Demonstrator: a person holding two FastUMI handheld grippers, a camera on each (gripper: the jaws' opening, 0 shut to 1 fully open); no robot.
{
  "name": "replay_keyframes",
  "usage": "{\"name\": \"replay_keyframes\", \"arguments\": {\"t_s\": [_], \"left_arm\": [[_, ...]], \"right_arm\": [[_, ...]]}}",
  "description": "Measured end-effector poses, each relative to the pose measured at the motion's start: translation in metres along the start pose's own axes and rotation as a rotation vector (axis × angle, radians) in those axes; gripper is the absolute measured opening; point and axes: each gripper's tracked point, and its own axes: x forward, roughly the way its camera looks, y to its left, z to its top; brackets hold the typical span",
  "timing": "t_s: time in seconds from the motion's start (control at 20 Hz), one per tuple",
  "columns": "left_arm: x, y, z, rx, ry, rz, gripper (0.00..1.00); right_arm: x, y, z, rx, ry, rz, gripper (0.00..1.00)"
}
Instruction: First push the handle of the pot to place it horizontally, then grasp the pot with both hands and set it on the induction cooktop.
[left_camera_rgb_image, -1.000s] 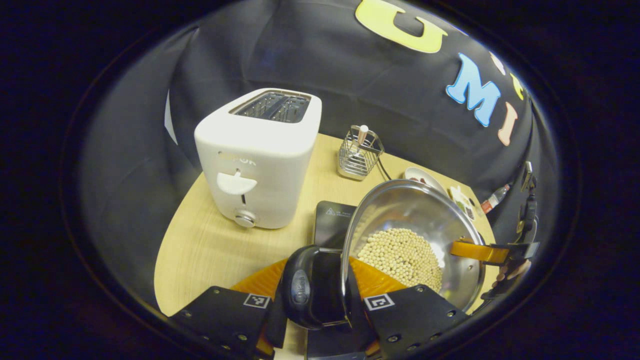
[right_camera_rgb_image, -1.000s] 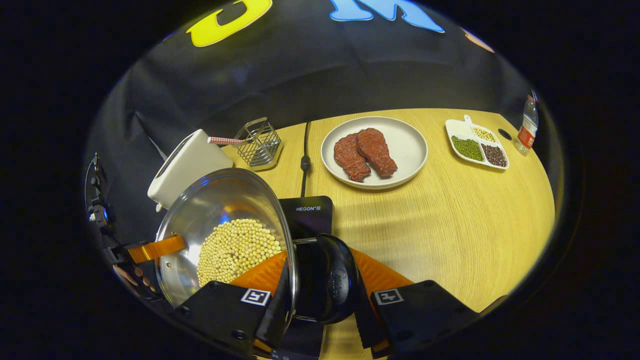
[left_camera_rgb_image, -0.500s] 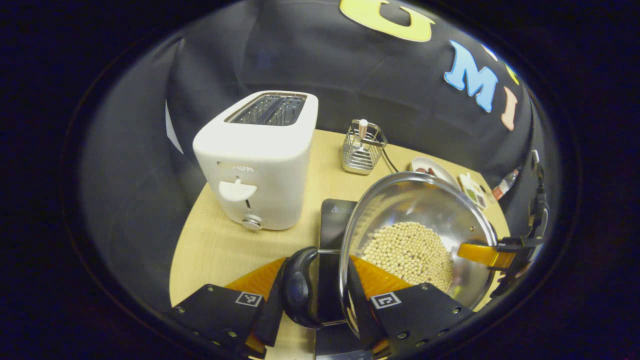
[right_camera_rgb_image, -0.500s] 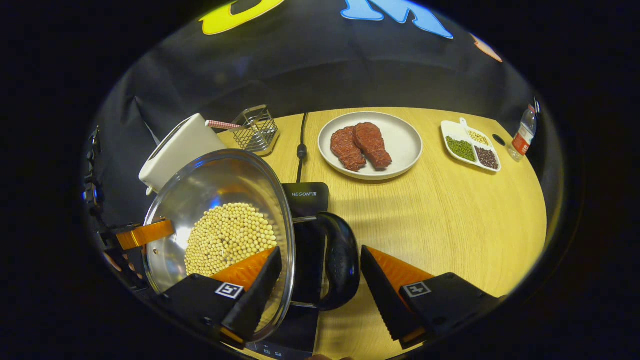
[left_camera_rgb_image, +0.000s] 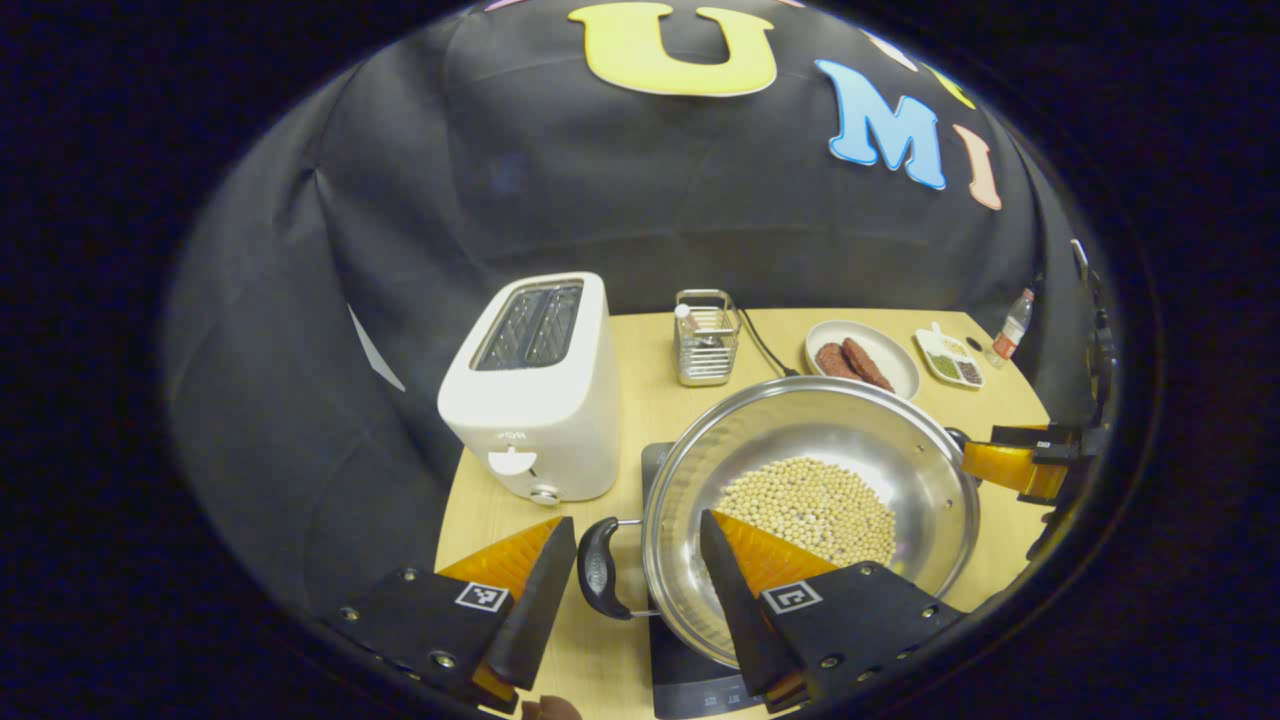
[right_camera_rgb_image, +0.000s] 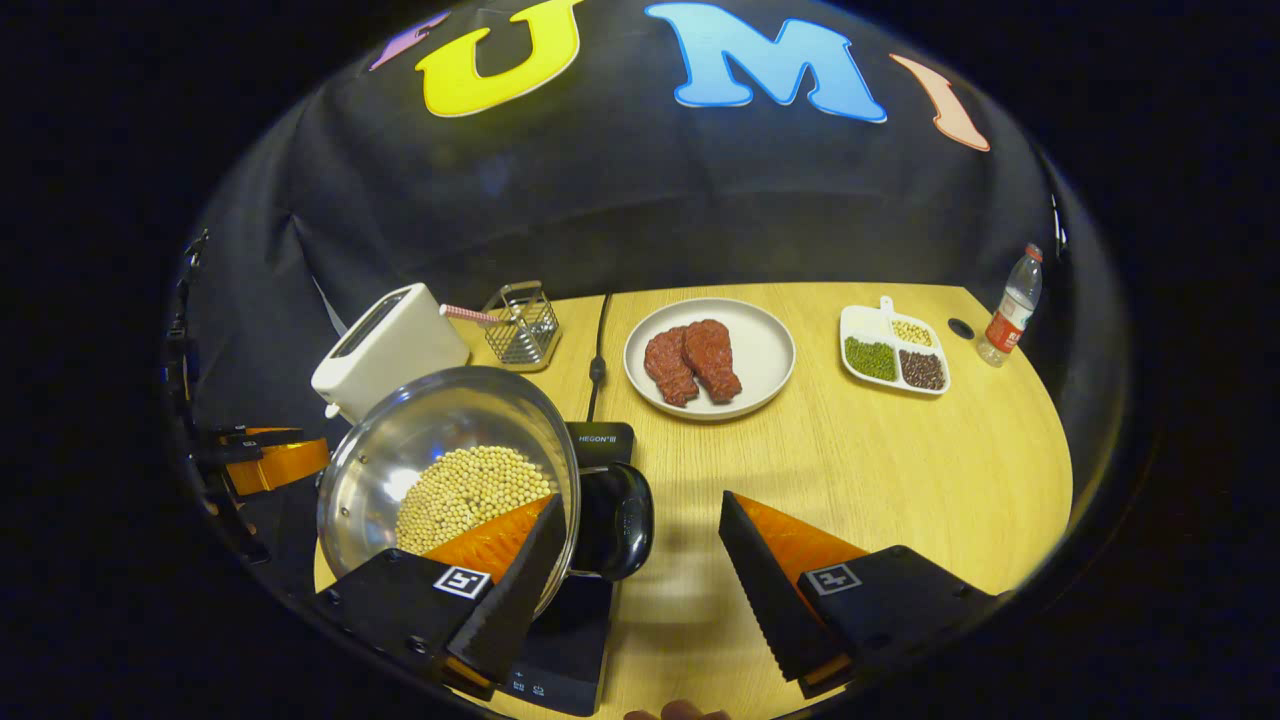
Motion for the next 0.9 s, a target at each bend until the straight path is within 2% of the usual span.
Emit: {"name": "replay_keyframes", "arguments": {"t_s": [0.15, 0.2, 0.25, 0.3, 0.35, 0.45, 0.5, 0.55, 0.65, 0.8, 0.9], "left_arm": [[-0.032, -0.013, 0.018, 0.022, -0.06, 0.027, 0.73], [-0.043, -0.017, 0.024, 0.01, -0.08, 0.041, 0.76], [-0.058, -0.018, 0.03, -0.005, -0.103, 0.075, 0.76], [-0.072, -0.016, 0.039, -0.017, -0.135, 0.119, 0.76], [-0.085, -0.017, 0.049, -0.037, -0.175, 0.147, 0.76], [-0.109, -0.035, 0.064, -0.101, -0.243, 0.141, 0.78], [-0.12, -0.045, 0.069, -0.133, -0.272, 0.13, 0.76], [-0.135, -0.054, 0.075, -0.163, -0.301, 0.126, 0.74], [-0.166, -0.071, 0.083, -0.2, -0.348, 0.127, 0.76], [-0.216, -0.098, 0.1, -0.211, -0.45, 0.173, 0.76], [-0.256, -0.125, 0.101, -0.213, -0.511, 0.217, 0.72]], "right_arm": [[-0.032, -0.015, 0.017, -0.015, -0.067, -0.005, 0.98], [-0.043, -0.021, 0.021, -0.02, -0.087, -0.008, 0.98], [-0.055, -0.028, 0.025, -0.025, -0.105, -0.014, 0.93], [-0.066, -0.034, 0.03, -0.03, -0.128, -0.017, 0.98], [-0.078, -0.042, 0.034, -0.037, -0.156, -0.022, 0.98], [-0.104, -0.062, 0.04, -0.061, -0.203, -0.05, 0.98], [-0.118, -0.075, 0.041, -0.075, -0.22, -0.069, 0.98], [-0.133, -0.088, 0.045, -0.082, -0.254, -0.091, 0.98], [-0.17, -0.112, 0.06, -0.086, -0.351, -0.119, 0.98], [-0.221, -0.156, 0.072, -0.121, -0.463, -0.176, 0.98], [-0.26, -0.187, 0.082, -0.12, -0.548, -0.209, 0.98]]}}
